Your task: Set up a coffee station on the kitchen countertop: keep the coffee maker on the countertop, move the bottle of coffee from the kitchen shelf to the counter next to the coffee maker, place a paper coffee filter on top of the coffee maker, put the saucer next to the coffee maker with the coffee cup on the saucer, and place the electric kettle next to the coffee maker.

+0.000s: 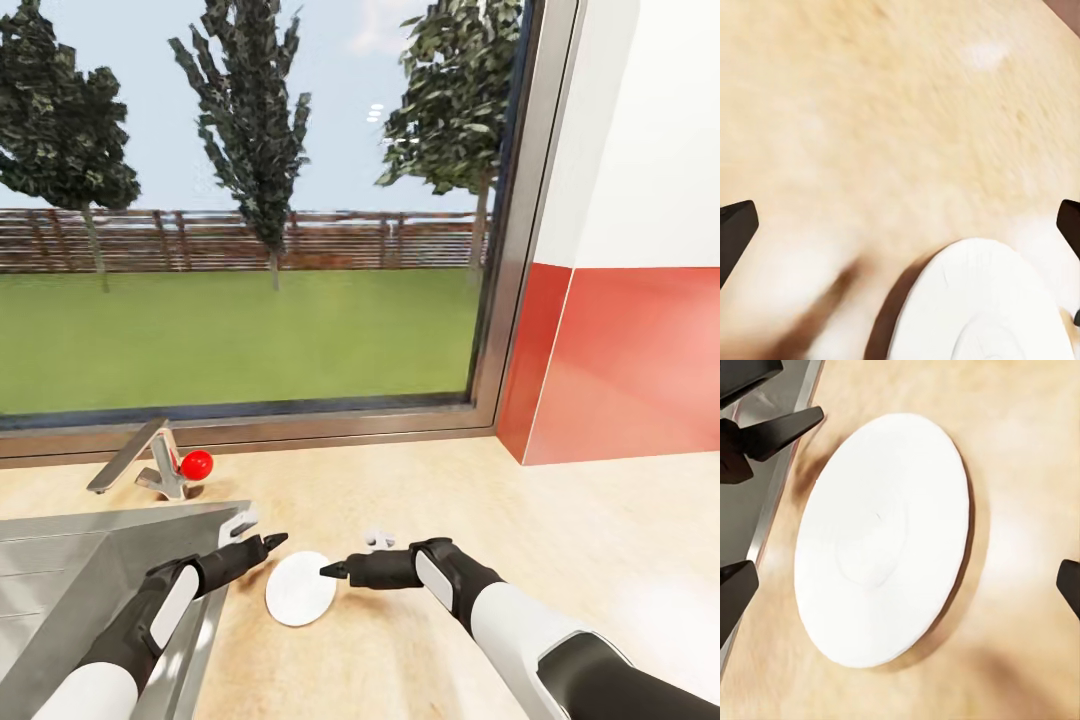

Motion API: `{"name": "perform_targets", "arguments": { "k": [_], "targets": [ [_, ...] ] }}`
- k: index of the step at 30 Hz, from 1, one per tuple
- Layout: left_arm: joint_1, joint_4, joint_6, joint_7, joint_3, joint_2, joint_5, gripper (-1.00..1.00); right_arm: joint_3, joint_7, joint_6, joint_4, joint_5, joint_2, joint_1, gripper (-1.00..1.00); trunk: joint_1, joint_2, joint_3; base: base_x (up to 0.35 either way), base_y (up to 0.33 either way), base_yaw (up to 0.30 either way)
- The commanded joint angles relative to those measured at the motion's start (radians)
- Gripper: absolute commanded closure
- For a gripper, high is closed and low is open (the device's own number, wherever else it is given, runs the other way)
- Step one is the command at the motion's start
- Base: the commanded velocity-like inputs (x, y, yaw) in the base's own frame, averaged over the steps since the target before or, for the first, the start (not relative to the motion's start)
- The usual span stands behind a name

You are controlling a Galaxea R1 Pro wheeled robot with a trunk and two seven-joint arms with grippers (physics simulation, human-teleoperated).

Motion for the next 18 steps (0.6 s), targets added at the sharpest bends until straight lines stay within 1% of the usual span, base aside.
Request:
{"name": "perform_targets", "arguments": {
  "k": [1,7,11,18],
  "targets": [
    [0.000,0.001,0.008,-0.002,0.003,-0.001,0.006,-1.00,0.003,0.000,0.006,0.000,-0.007,0.000,0.000,-1.00,0.000,-0.001,0.000,0.000,0.000,0.000],
    [0.000,0.003,0.006,-0.002,0.003,-0.001,0.005,-1.00,0.003,0.000,0.006,0.002,-0.007,0.001,0.002,-1.00,0.000,-0.001,0.000,0.000,0.000,0.000],
    [0.001,0.003,0.006,-0.002,0.003,-0.001,0.004,-1.00,0.003,0.000,0.006,0.002,-0.008,0.006,0.025,-1.00,0.000,-0.001,0.000,0.000,0.000,0.000],
    [0.003,0.005,0.006,0.000,0.003,-0.001,0.003,-1.00,0.003,0.000,0.006,0.001,-0.010,0.007,0.045,-1.00,0.000,-0.001,0.000,0.000,0.000,0.000]
  ]
}}
